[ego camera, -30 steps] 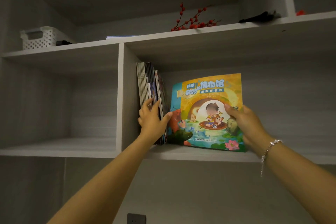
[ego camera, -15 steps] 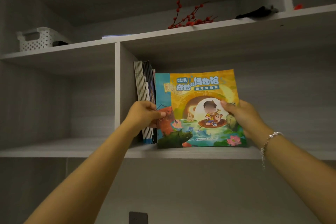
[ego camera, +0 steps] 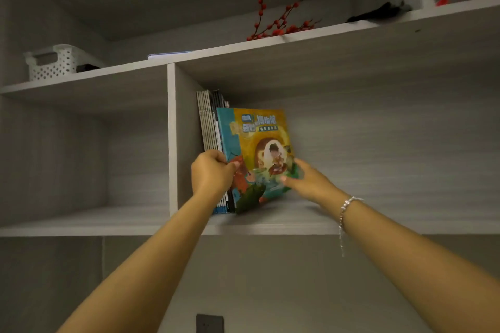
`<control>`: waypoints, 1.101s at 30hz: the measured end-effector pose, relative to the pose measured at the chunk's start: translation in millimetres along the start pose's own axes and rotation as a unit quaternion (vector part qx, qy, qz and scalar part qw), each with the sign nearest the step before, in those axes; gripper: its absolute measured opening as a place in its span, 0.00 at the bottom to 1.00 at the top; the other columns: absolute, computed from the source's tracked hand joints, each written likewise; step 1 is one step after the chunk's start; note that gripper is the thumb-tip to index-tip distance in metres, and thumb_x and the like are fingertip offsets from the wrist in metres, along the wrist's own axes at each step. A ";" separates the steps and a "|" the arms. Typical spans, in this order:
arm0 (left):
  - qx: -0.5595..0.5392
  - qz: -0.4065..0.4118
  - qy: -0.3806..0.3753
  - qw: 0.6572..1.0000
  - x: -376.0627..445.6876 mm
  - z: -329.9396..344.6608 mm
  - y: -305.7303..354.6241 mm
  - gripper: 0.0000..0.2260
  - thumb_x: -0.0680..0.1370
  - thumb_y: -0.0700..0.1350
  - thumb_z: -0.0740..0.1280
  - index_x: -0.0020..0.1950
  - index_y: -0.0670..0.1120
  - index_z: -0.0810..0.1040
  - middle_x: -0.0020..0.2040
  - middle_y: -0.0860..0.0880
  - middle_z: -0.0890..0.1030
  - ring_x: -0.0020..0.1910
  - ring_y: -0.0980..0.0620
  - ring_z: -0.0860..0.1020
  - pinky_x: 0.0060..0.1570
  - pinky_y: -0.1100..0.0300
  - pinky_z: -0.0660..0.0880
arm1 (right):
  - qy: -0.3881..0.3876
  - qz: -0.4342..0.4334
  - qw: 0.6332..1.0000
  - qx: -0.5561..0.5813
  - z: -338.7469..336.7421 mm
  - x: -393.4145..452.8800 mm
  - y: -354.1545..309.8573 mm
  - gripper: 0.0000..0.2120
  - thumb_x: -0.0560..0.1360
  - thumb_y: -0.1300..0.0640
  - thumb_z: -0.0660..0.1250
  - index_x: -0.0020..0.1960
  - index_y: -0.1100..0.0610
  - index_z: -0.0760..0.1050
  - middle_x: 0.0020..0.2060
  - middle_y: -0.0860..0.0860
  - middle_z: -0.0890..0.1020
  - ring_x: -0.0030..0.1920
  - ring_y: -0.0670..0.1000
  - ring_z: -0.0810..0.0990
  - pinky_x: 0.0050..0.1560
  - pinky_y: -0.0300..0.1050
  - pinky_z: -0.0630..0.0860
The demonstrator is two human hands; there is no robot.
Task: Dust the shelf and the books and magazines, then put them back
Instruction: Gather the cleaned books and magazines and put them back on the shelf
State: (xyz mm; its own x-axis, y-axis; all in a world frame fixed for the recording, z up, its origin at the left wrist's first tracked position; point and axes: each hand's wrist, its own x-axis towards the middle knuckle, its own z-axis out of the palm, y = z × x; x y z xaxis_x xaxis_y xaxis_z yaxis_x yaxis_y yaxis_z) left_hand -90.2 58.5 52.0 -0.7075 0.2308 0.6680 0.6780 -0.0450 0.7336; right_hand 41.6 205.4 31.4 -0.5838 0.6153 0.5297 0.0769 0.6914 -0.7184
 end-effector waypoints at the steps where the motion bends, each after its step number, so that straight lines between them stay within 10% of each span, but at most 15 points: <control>1: 0.019 0.009 0.006 1.000 -2.6 5.1 0.3 0.10 0.74 0.44 0.72 0.37 0.46 0.72 0.41 0.50 0.79 0.41 0.50 0.81 0.39 0.50 0.82 | -0.036 0.004 0.999 0.028 6.8 -1.9 -5.3 0.25 0.78 0.50 0.64 0.73 0.48 0.62 0.64 0.46 0.70 0.68 0.54 0.69 0.62 0.43 0.67; 16: -0.028 -0.013 -0.057 0.998 -7.1 24.4 -9.9 0.03 0.77 0.39 0.68 0.50 0.45 0.78 0.46 0.47 0.78 0.45 0.49 0.79 0.43 0.51 0.81 | -0.213 0.137 0.919 0.303 66.5 35.1 -25.1 0.26 0.81 0.41 0.44 0.73 0.51 0.63 0.64 0.54 0.74 0.69 0.56 0.68 0.73 0.55 0.59; 23: -0.063 -0.018 -0.080 0.995 -8.3 25.3 -16.3 0.10 0.76 0.34 0.68 0.56 0.42 0.79 0.41 0.50 0.78 0.46 0.48 0.80 0.47 0.48 0.81 | -0.241 0.142 0.911 0.302 65.2 40.5 -17.6 0.22 0.82 0.43 0.46 0.69 0.50 0.68 0.53 0.48 0.78 0.53 0.51 0.75 0.44 0.45 0.71; 33: -0.028 0.002 -0.090 0.996 -18.6 15.7 -35.8 0.15 0.76 0.38 0.70 0.62 0.44 0.77 0.39 0.52 0.79 0.44 0.53 0.79 0.50 0.53 0.80 | -0.211 0.154 0.916 0.303 64.2 26.0 -22.8 0.24 0.82 0.46 0.51 0.74 0.55 0.60 0.67 0.61 0.71 0.68 0.60 0.69 0.69 0.57 0.66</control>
State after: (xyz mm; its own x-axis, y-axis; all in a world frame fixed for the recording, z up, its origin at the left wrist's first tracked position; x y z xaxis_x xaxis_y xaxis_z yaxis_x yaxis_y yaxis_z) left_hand -98.2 71.0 11.4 -0.6546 0.4000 0.6415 0.6646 -0.0999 0.7405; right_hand -27.2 181.4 32.6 -0.8803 0.4565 0.1293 -0.0978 0.0923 -0.9909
